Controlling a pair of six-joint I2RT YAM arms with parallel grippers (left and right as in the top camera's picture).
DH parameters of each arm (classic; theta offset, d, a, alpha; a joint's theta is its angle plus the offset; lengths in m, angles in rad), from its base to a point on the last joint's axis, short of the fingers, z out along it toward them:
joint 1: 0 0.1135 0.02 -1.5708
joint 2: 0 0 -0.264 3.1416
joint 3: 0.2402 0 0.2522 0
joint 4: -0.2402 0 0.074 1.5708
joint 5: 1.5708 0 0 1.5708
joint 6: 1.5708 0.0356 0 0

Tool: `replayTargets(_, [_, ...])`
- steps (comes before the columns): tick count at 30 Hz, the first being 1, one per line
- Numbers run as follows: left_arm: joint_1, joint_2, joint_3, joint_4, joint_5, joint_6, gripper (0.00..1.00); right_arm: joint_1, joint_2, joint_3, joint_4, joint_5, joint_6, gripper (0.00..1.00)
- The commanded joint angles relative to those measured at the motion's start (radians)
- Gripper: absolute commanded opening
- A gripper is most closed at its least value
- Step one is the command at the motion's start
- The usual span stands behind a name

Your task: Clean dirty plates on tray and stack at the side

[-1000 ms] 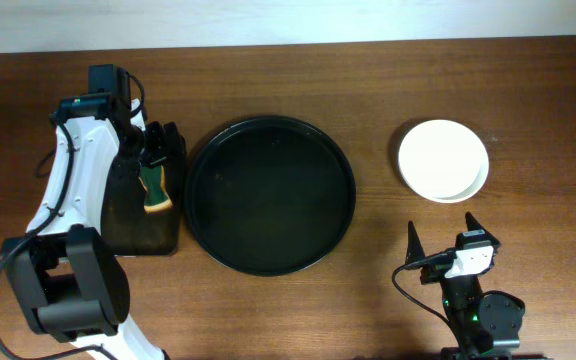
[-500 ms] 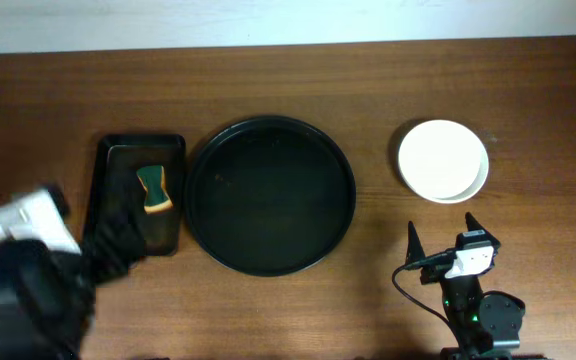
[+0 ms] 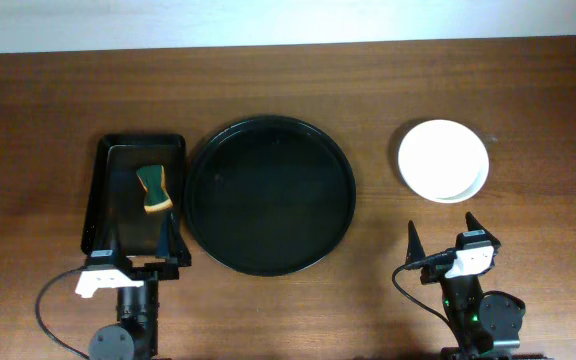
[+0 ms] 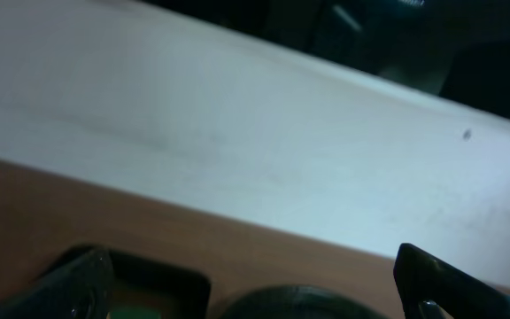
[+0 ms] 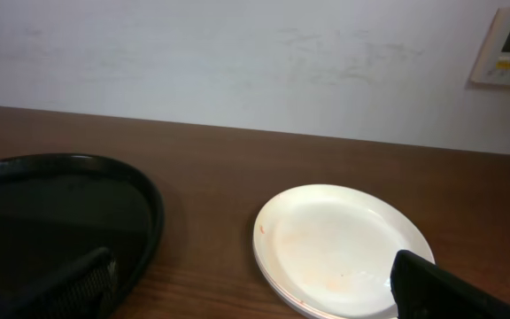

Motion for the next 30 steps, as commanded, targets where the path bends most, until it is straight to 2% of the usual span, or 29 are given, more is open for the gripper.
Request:
replayTargets(1, [-0.005, -0.081, -0.057, -0.192, -0.018, 0.002, 0.99, -0.006, -0.007, -0.005, -0.005, -0.002, 0.009, 0.99])
replayTargets(3, [-0.005, -0.078, -0.056, -0.303, -0.051, 0.035, 0.99, -0.006, -0.007, -0.005, -0.005, -0.002, 0.009, 0.99])
replayTargets(4, [-0.005, -0.073, -0.056, -0.304, -0.050, 0.068, 0.99, -0.006, -0.007, -0.005, -0.005, -0.002, 0.009, 0.99])
replayTargets(30, [-0.005, -0.064, -0.056, -0.303, -0.049, 0.066, 0.99, -0.006, -0.007, -0.005, -0.005, -0.002, 0.009, 0.99])
